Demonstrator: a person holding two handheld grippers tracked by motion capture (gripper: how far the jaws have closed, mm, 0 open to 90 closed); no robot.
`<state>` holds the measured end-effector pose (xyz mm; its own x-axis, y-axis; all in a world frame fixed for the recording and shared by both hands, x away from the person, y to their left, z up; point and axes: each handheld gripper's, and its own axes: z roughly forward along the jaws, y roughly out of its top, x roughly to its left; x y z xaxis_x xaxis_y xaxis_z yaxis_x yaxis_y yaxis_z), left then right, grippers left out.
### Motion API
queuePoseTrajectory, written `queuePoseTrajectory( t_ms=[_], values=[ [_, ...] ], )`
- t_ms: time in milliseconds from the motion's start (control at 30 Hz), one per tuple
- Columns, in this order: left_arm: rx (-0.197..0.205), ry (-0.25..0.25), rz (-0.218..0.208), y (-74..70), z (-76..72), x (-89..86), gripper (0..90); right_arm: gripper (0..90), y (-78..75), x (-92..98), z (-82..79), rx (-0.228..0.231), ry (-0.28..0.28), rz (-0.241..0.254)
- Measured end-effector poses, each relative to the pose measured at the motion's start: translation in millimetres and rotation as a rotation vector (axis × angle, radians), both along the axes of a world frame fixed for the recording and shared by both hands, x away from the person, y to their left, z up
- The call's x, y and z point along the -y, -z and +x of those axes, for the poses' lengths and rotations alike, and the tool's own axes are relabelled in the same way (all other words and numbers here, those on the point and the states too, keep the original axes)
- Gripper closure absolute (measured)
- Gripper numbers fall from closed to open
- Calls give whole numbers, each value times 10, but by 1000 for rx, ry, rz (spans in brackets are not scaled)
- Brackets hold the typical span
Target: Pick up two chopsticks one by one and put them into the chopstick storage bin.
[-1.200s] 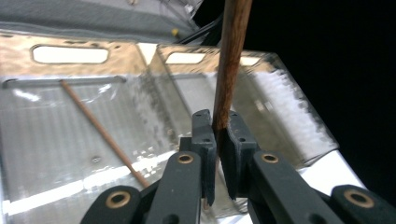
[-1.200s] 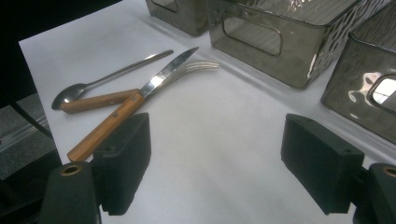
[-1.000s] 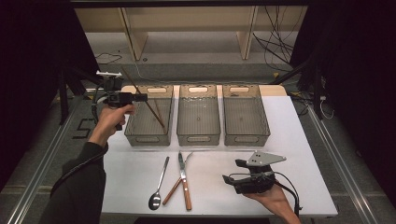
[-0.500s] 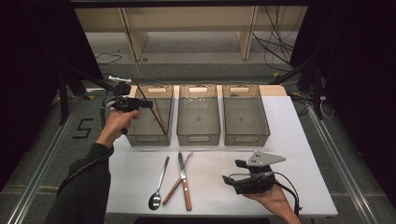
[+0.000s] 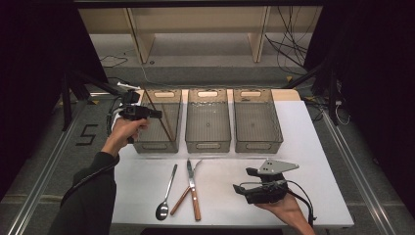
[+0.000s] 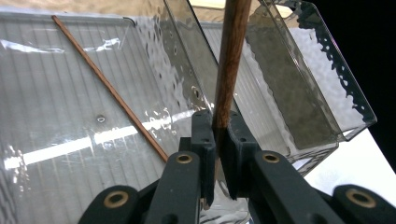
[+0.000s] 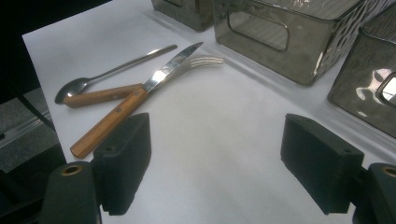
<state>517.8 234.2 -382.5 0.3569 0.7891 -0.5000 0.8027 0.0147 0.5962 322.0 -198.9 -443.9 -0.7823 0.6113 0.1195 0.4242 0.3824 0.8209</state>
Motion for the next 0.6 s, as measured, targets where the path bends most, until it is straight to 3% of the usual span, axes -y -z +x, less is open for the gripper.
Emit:
queuePoseTrajectory(
  t_ms=[200, 367, 467, 600],
  values=[
    [-16, 7, -1, 65, 19, 55, 827, 254, -5, 8, -1, 0, 2, 2],
    [-23, 13, 25, 86, 38, 139, 722, 256, -4, 11, 2, 3, 3, 0],
    [-17, -16, 40, 69, 49, 175, 536, 256, -2, 10, 0, 1, 2, -1],
    [-11, -3, 65, 51, 51, 211, 344, 258, -4, 11, -1, 1, 1, 1]
  ],
)
